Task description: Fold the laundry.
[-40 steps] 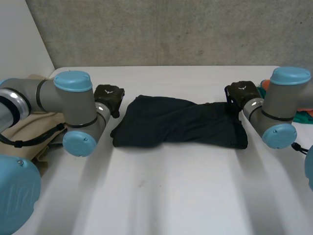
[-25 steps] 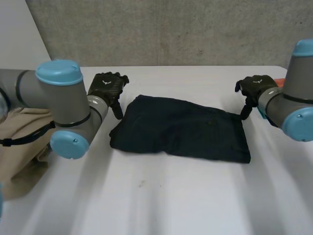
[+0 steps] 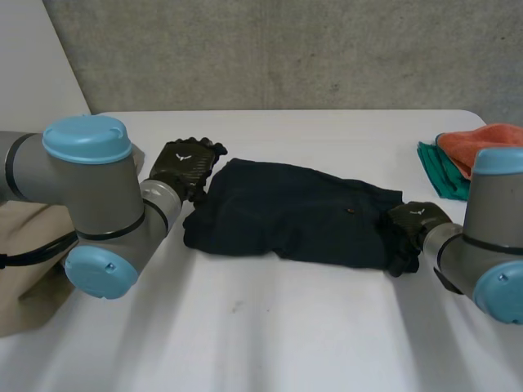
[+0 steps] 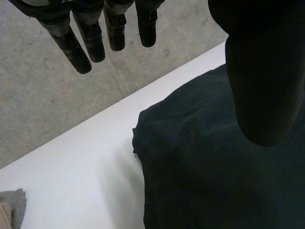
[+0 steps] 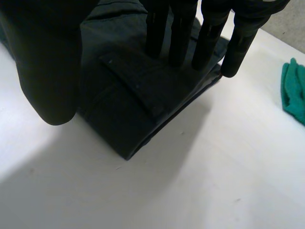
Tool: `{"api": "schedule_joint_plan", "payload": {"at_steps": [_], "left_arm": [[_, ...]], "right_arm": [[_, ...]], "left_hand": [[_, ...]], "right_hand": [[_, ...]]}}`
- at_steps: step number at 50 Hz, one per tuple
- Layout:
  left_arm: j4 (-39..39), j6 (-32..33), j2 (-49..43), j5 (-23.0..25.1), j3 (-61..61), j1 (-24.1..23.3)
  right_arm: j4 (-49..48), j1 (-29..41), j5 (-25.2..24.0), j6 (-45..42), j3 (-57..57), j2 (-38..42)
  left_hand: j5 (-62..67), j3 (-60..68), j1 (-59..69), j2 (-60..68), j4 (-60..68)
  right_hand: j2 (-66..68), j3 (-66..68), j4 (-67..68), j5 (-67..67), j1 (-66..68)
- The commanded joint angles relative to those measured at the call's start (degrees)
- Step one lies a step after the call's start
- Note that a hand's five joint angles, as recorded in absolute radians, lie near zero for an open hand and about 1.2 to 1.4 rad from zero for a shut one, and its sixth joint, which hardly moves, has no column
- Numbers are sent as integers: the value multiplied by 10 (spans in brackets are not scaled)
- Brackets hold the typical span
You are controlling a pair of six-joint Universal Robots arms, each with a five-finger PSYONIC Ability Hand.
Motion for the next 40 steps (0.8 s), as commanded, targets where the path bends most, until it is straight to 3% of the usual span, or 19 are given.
{"api": "schedule_joint_plan", "payload": {"at_steps": [1,5,11,17,19,24,27,32,36,37,40], "left_arm": [[-1,-1,-1,-1,-3,-3],[-1,-3,2,-2,-4,-5],[-1,-4,13,-2,-5,-5],[-8,-11,43,-2,-24,3],[-8,-15,52,-1,-32,7],[-8,-22,72,2,-47,18],[-8,-25,85,2,-52,25],[-13,-32,101,-4,-54,39],[-18,-43,112,-7,-54,48],[-20,-46,113,-8,-54,50],[-25,-54,114,-9,-50,55]], "right_arm": [[-61,1,1,24,31,-1],[-97,-17,0,23,41,-13],[-70,-74,-3,-21,68,-61],[-57,-142,-28,-172,71,-94],[-59,-135,-36,-211,60,-94],[-70,-50,-67,-283,26,-92],[-99,25,-110,-292,16,-91],[-201,141,-230,-295,0,-51],[-234,196,-238,-293,-30,1],[-230,204,-230,-292,-38,12],[-207,218,-187,-281,-64,38]], "left_hand": [[-24,-21,-20,-16,-16],[-24,-21,-20,-16,-16],[-24,-21,-20,-16,-16],[-24,-21,-20,-16,-16],[-24,-21,-20,-16,-16],[-24,-21,-20,-16,-16],[-24,-21,-20,-16,-16],[-24,-21,-20,-16,-16],[-24,-21,-20,-16,-16],[-24,-21,-20,-16,-16],[-24,-21,-20,-16,-16]], "right_hand": [[555,552,559,548,551],[558,555,562,551,554],[558,555,562,551,554],[558,555,562,551,554],[558,555,562,551,554],[558,555,562,551,554],[558,555,562,551,554],[558,555,562,551,554],[558,555,562,551,554],[524,522,528,518,521],[150,148,154,144,147]]}}
